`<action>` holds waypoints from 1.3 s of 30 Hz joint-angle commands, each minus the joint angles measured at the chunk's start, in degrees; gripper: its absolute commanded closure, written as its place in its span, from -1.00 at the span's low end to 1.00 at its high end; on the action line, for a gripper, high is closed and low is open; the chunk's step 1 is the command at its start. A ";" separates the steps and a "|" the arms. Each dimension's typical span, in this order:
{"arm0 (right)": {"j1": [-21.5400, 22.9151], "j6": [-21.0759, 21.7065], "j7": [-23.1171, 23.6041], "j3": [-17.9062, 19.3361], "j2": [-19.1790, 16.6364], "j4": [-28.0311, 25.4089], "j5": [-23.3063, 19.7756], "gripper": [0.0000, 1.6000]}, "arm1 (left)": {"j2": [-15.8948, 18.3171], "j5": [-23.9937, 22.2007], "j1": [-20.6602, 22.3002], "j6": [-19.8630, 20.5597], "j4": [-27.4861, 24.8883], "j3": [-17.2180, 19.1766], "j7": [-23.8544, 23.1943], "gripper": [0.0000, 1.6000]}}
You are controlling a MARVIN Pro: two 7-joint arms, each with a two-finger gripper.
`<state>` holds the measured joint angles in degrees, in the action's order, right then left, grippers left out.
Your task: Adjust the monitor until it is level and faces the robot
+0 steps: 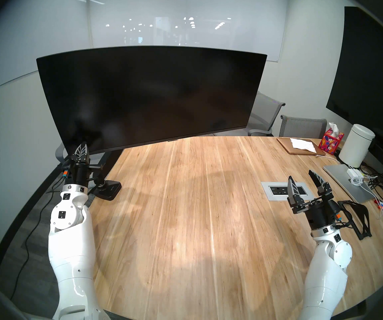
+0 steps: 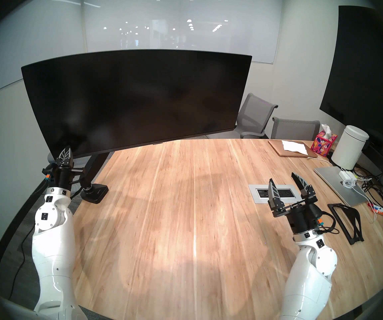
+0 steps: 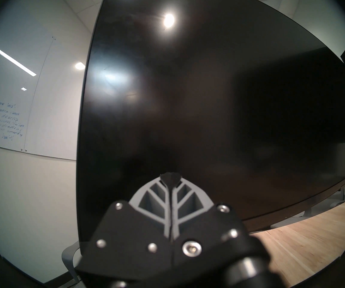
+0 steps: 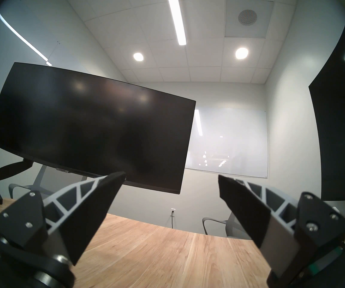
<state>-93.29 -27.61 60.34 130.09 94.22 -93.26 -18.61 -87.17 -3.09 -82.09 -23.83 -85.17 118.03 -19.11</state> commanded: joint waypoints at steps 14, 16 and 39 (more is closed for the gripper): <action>0.17 0.05 0.14 -0.07 0.11 -1.08 -0.57 -1.00 | 0.98 -1.13 1.90 1.21 -0.27 -0.39 -0.28 1.00; 0.17 0.05 0.14 -0.07 0.11 -1.08 -0.57 -1.00 | 0.99 -1.12 1.88 1.23 -0.26 -0.40 -0.23 1.00; 0.17 0.06 0.14 -0.07 0.11 -1.08 -0.57 -1.00 | 1.28 -0.37 2.62 0.84 1.29 -0.91 0.50 1.00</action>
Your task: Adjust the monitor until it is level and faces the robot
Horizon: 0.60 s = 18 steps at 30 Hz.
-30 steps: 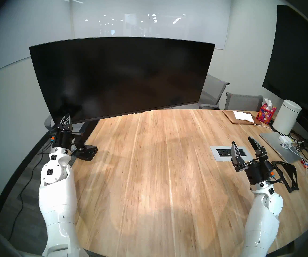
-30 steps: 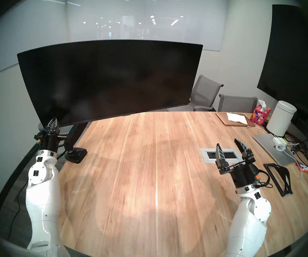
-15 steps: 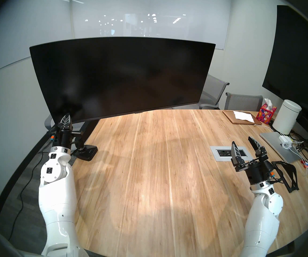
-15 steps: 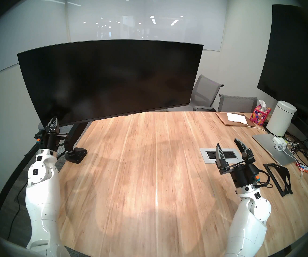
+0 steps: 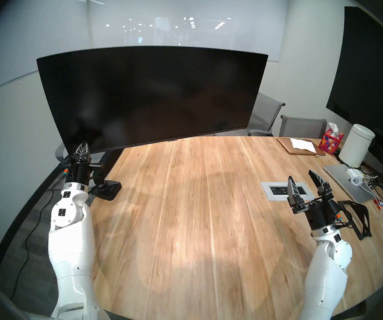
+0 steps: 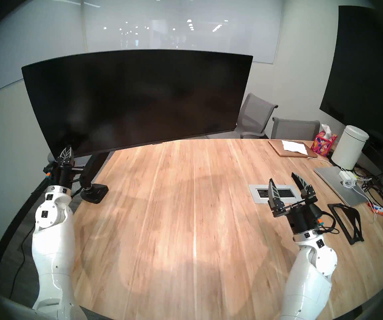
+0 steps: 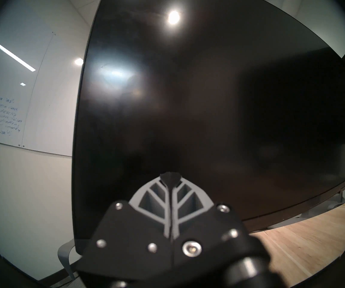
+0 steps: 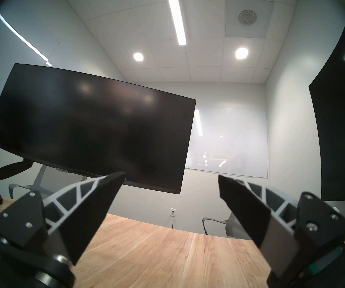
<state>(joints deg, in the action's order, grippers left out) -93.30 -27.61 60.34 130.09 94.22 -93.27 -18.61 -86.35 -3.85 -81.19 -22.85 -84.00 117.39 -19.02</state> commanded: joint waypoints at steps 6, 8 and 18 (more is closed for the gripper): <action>0.17 0.04 0.14 -0.07 0.10 -1.07 -0.56 -1.00 | 0.63 0.82 3.00 -0.16 1.35 -0.51 1.06 1.00; 0.17 0.04 0.14 -0.07 0.10 -1.07 -0.56 -1.00 | 0.65 0.88 3.35 -0.12 1.62 -0.57 1.27 1.00; 0.17 0.04 0.14 -0.07 0.11 -1.07 -0.57 -1.00 | 0.61 0.77 3.66 -0.13 2.04 -0.92 1.49 1.00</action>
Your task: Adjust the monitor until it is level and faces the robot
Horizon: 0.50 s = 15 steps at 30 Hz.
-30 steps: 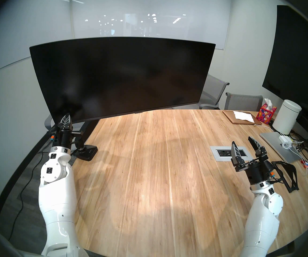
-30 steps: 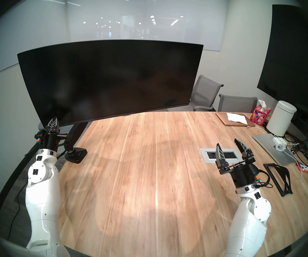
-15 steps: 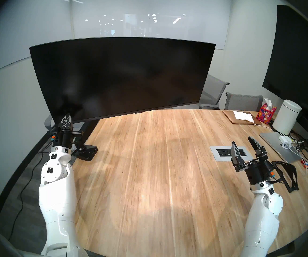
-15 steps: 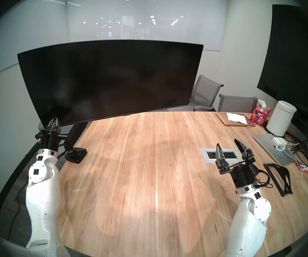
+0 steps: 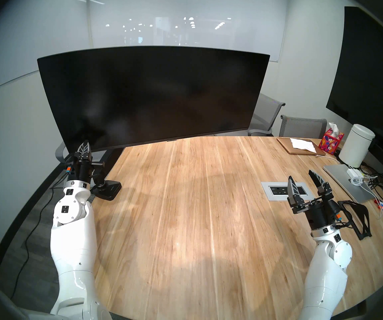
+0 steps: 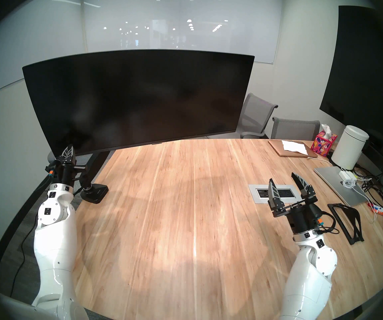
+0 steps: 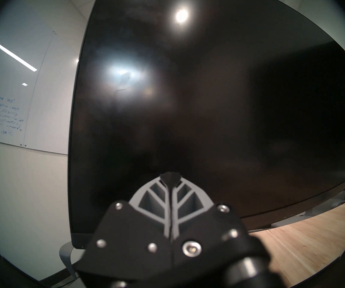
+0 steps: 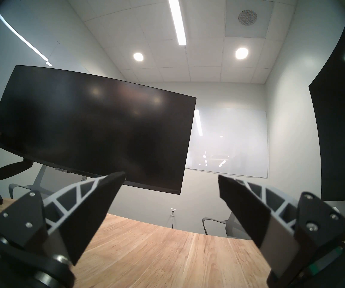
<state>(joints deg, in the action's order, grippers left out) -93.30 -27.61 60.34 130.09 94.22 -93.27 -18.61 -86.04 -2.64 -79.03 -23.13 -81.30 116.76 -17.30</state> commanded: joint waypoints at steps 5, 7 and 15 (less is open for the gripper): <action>0.17 0.05 0.14 -0.07 0.11 -1.08 -0.57 -1.00 | 0.34 -0.48 1.24 0.20 -0.67 -0.38 -0.09 1.00; 0.17 0.05 0.14 -0.07 0.11 -1.08 -0.57 -1.00 | 0.44 -0.59 1.32 0.14 -0.56 -0.43 0.00 1.00; 0.17 0.04 0.14 -0.07 0.11 -1.07 -0.57 -1.00 | 0.68 -1.71 1.92 1.55 -0.24 -0.63 -0.06 1.00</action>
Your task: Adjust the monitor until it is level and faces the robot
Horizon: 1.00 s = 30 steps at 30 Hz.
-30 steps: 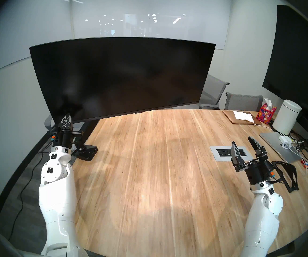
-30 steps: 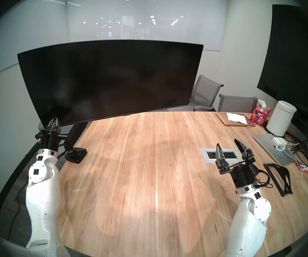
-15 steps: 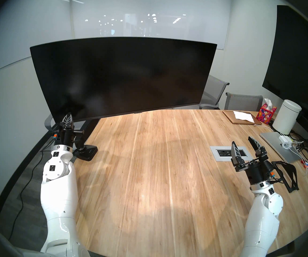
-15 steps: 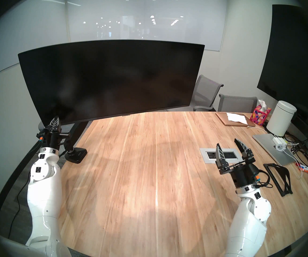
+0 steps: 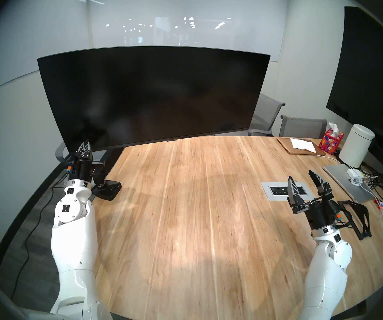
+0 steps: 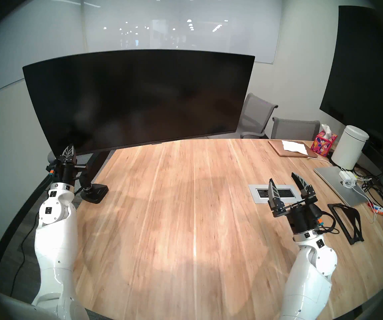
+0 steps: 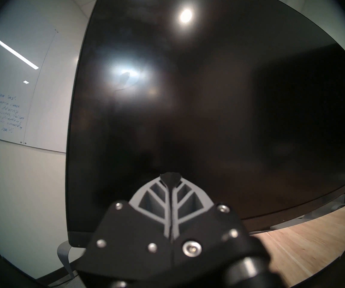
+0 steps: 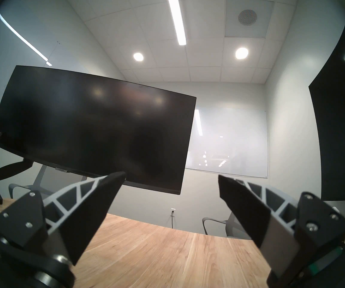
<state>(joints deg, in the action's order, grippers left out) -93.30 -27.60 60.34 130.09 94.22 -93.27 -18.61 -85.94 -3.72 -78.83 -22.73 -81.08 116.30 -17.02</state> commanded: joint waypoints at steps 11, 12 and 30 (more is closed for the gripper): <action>0.17 0.04 0.14 -0.07 0.11 -1.07 -0.56 -1.00 | 1.14 -1.10 2.78 2.01 0.93 -0.47 -0.38 1.00; 0.17 0.04 0.14 -0.07 0.11 -1.07 -0.56 -1.00 | 1.17 -1.10 2.83 2.00 1.00 -0.49 -0.38 1.00; 0.18 0.03 0.13 -0.07 0.10 -1.06 -0.56 -1.00 | 1.75 -0.51 4.48 1.69 3.33 -0.96 0.33 1.00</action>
<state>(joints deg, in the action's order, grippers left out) -93.30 -27.60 60.34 130.09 94.22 -93.27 -18.61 -84.93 -4.28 -76.67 -20.61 -77.89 115.47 -16.90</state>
